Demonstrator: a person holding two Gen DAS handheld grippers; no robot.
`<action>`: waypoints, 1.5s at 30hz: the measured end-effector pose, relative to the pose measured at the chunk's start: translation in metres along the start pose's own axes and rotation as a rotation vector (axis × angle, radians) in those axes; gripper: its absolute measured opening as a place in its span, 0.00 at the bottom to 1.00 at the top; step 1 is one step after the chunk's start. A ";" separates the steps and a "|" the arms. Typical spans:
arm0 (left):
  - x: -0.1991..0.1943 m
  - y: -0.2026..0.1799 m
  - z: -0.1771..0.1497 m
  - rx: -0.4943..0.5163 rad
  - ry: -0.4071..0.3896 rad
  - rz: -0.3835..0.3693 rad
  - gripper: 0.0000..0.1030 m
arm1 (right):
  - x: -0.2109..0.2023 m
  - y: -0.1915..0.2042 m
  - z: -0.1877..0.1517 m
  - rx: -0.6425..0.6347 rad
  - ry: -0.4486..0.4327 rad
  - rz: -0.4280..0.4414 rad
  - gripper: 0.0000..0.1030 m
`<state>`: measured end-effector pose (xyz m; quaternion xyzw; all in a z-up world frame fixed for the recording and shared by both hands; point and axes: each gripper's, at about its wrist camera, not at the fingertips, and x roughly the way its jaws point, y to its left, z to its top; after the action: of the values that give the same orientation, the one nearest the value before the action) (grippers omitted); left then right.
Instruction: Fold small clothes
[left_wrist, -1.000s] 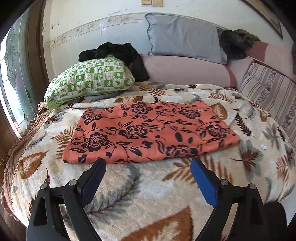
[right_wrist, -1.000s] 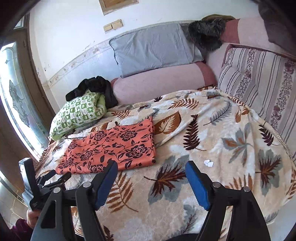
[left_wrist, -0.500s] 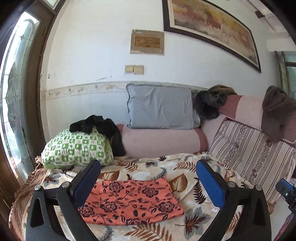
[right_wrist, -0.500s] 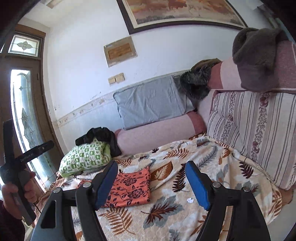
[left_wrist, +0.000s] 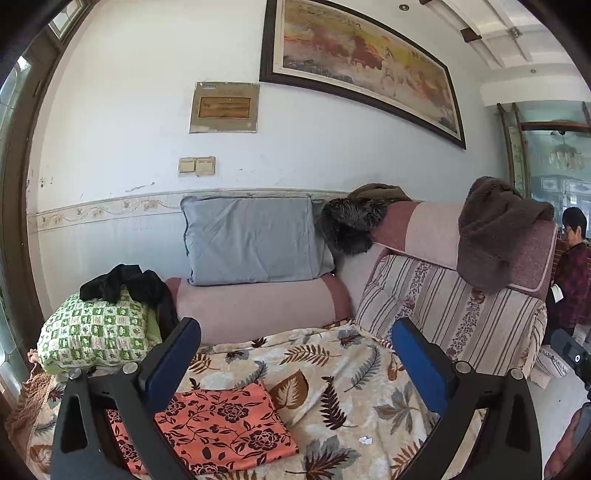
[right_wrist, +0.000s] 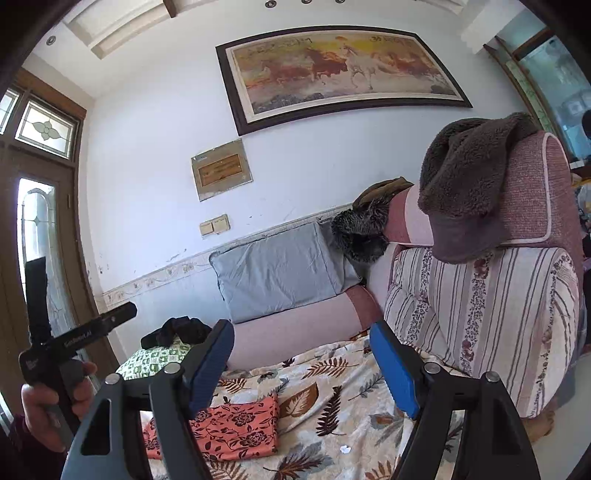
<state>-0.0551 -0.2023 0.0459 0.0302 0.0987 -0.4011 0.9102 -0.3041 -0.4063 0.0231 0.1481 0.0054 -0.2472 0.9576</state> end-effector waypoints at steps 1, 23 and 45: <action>0.000 0.002 -0.002 0.004 0.007 0.013 1.00 | 0.002 0.001 -0.001 0.005 0.001 0.007 0.76; -0.058 0.180 -0.102 -0.132 0.291 0.504 1.00 | 0.121 0.143 -0.095 0.100 0.355 0.277 0.76; -0.078 0.249 -0.137 -0.205 0.328 0.630 1.00 | 0.154 0.243 -0.152 -0.025 0.526 0.381 0.76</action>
<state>0.0553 0.0408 -0.0784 0.0317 0.2686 -0.0789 0.9595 -0.0439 -0.2325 -0.0672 0.1935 0.2280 -0.0165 0.9541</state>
